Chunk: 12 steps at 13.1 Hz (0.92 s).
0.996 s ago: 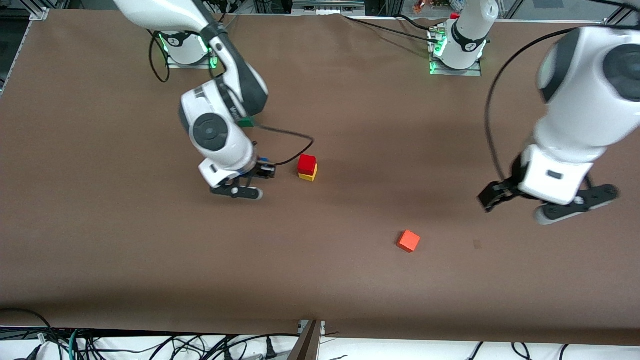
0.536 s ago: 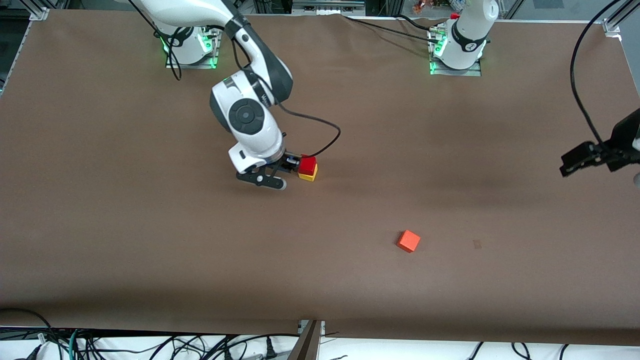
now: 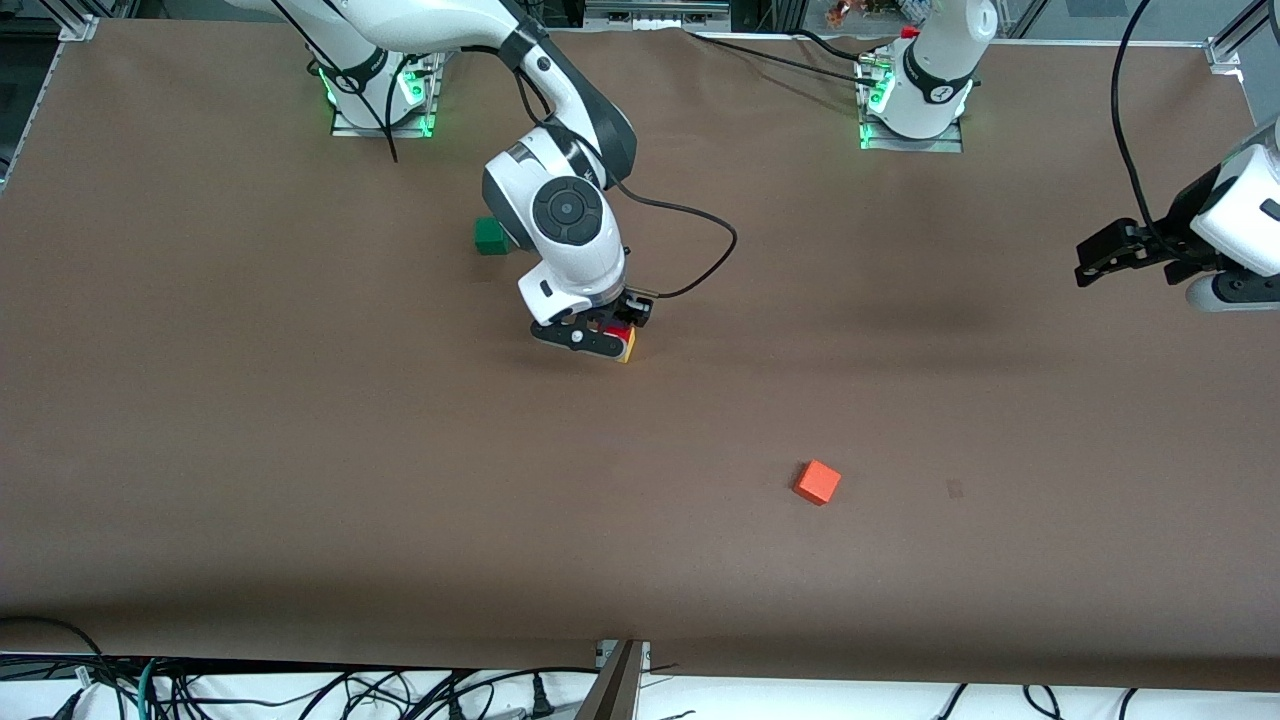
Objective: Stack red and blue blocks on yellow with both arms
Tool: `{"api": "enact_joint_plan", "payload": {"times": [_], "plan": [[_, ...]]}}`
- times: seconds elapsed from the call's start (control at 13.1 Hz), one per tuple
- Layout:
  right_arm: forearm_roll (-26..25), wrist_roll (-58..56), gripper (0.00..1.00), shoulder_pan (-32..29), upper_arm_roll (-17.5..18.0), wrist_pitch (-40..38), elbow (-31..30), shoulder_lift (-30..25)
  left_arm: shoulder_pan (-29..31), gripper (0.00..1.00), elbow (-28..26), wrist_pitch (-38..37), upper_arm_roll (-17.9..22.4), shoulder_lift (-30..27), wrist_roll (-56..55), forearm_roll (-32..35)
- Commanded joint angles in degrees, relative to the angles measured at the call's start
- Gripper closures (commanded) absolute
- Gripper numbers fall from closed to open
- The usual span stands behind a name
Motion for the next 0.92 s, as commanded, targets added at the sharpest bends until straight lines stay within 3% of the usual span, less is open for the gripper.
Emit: {"api": "enact_joint_plan", "payload": {"times": [0.0,0.84], "plan": [[0.03,-0.42,0.72,-0.11,-0.56,-0.63,1.63,0.18,0.92,0.00,-1.18,0.96,0.20,-0.28,1.89,-1.43],[0.03,-0.34,0.71,-0.64,-0.65,2.71,1.72,2.20,0.40,0.00,1.62,1.31,-0.33,1.66,1.27,-1.26]]}}
